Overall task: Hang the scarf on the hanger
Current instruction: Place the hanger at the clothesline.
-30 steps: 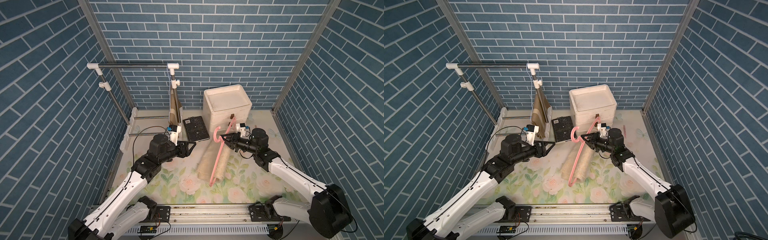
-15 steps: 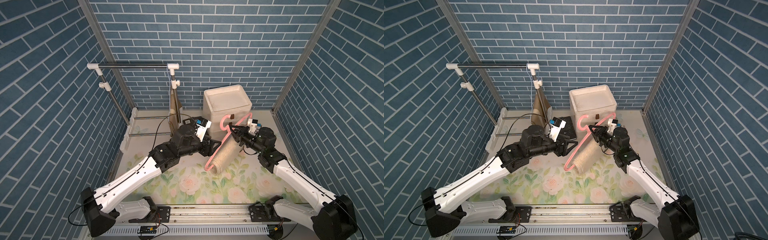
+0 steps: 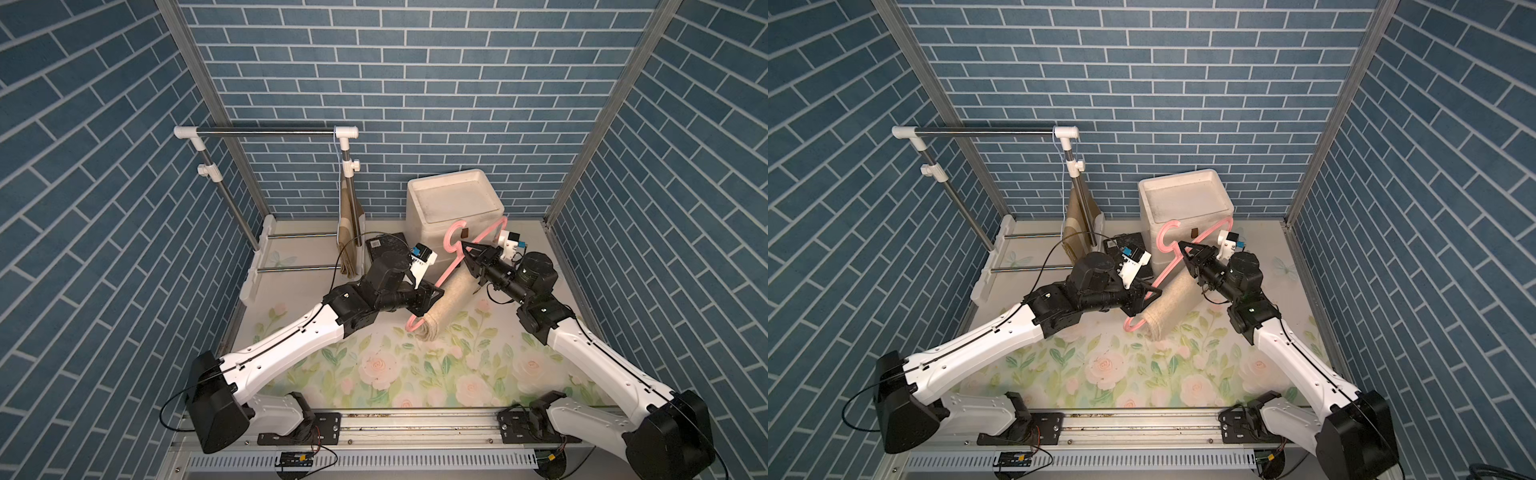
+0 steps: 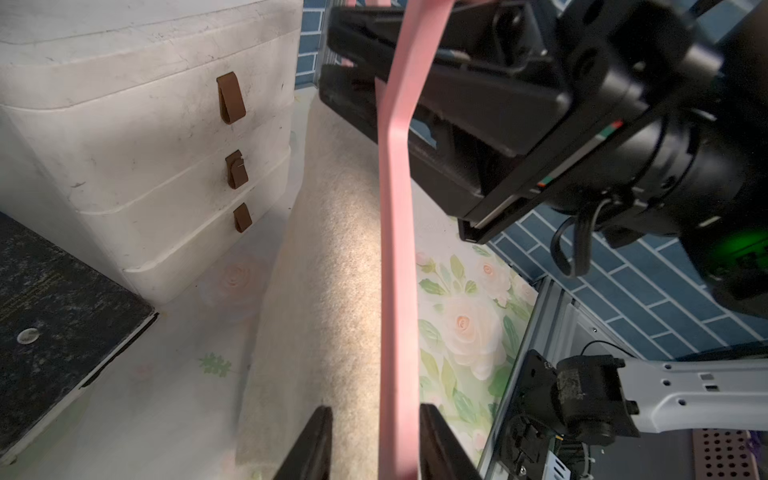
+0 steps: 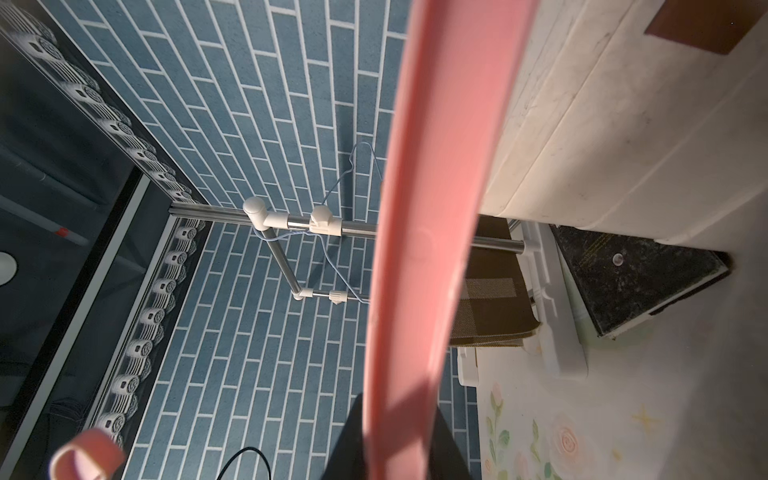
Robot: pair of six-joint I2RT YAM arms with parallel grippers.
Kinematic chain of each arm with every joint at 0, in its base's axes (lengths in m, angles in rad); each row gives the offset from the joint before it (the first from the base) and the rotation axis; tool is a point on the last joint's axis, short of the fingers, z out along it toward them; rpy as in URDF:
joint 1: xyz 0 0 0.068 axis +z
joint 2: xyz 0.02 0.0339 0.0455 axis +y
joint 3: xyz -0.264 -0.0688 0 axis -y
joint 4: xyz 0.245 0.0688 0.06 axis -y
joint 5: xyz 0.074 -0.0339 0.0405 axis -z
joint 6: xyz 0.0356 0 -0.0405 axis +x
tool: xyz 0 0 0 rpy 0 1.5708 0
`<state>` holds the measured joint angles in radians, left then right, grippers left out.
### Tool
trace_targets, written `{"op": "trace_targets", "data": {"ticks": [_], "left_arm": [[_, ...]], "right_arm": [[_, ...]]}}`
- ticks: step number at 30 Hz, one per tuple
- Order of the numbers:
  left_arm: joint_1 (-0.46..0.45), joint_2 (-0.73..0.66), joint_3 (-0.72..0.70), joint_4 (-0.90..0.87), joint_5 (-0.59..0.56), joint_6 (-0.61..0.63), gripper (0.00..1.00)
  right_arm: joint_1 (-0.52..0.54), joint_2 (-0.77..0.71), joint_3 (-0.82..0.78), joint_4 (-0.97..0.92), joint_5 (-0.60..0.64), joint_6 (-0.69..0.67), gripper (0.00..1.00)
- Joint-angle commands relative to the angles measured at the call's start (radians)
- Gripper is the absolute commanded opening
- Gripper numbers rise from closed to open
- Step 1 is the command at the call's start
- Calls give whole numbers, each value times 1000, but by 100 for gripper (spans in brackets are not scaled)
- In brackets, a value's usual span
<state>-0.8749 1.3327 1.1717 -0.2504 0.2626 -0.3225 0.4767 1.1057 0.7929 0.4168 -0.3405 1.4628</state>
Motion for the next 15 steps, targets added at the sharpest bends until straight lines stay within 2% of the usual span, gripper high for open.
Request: {"op": "trace_targets", "data": {"ticks": [1, 3, 6, 9, 15], "left_arm": [[-6, 4, 16, -3, -7, 27, 20], [-6, -6, 23, -11, -31, 33, 10], [-6, -40, 23, -22, -69, 45, 2], [-6, -79, 33, -61, -100, 64, 0], [-3, -175, 45, -194, -188, 131, 0]], "right_arm": [[-3, -10, 45, 116, -16, 14, 0], [-3, -7, 43, 119, -20, 4, 0], [-3, -5, 47, 108, -24, -38, 0], [-3, -6, 73, 69, -25, -128, 2], [-3, -10, 116, 29, -70, -348, 33]]}}
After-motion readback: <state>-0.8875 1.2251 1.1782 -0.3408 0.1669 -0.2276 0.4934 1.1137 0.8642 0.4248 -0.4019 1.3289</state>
